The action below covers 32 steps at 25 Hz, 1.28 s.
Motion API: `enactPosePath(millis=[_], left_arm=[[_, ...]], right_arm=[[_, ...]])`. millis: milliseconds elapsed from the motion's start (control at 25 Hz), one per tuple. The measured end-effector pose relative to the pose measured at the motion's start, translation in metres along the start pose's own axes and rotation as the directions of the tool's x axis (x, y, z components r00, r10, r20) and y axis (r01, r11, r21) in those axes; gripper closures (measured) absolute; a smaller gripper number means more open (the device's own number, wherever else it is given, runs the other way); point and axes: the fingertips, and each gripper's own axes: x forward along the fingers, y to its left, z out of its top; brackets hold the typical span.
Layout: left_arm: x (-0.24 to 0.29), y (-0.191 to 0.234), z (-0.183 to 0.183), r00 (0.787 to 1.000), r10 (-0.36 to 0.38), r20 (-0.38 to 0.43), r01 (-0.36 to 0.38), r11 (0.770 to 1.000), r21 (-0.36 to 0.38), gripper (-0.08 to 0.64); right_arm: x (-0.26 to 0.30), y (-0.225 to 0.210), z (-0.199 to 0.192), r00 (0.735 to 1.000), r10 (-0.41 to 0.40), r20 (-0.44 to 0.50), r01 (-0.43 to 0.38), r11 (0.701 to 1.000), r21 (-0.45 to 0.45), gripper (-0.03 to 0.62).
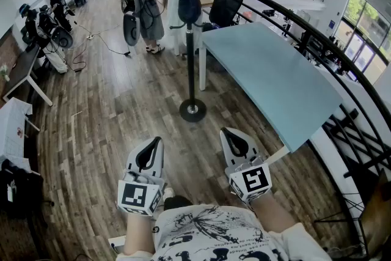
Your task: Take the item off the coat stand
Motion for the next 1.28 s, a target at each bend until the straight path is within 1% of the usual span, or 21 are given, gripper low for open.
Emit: enactPosePath(millis=[120,360,440,520,640,760,880,1040,1280], left_arm=[[-0.002,-0.003,-0.002,1.000,0.000,-0.001,0.000,1.000,-0.006,0.555],[-0.002,-0.006,-0.007,1.000,0.003,-0.006,-0.003,1.000,-0.008,0.555],[0.000,-0.006,-0.008,1.000,0.004,-0.004,-0.004,1.000,-0.010,0.555],[0.003,-0.007,-0.009,1.000,0.002,-0.008,-0.002,1.000,-0.007,0.555],[0.007,-0.011,-0.008,1.000,-0.005,-0.018,0.005,1.000,-0.008,0.555],[0.013,-0.008,-0.013,1.000,-0.003,-0.025,0.003,1.000,-0.008,0.555],[0.024,0.010,-0.022,0.999,0.011,-0.035,-0.012,1.000,-0.018,0.555],[0.044,0.044,-0.027,0.999,0.021,-0.036,-0.022,1.000,-0.020,0.555],[0.097,0.110,-0.033,1.000,-0.001,-0.023,0.000,1.000,-0.021,0.555]], right_arm=[[-0.002,-0.001,-0.001,1.000,-0.006,-0.006,0.006,1.000,0.000,0.602],[-0.002,0.001,-0.005,1.000,0.012,-0.024,-0.012,1.000,0.015,0.601],[-0.001,0.001,-0.008,0.999,0.027,-0.030,-0.026,0.999,0.030,0.601],[0.001,0.002,-0.011,0.998,0.043,-0.038,-0.042,0.999,0.027,0.601],[0.003,-0.005,-0.018,0.998,0.033,-0.059,-0.033,0.999,0.016,0.601],[0.013,-0.016,-0.024,0.998,0.023,-0.062,-0.020,0.999,0.049,0.601],[0.033,-0.018,-0.025,0.998,0.033,-0.061,-0.030,0.998,0.053,0.600],[0.069,-0.008,-0.029,0.996,0.061,-0.060,-0.058,0.997,0.046,0.600],[0.148,-0.015,-0.035,0.998,0.033,-0.062,-0.030,0.998,0.051,0.600]])
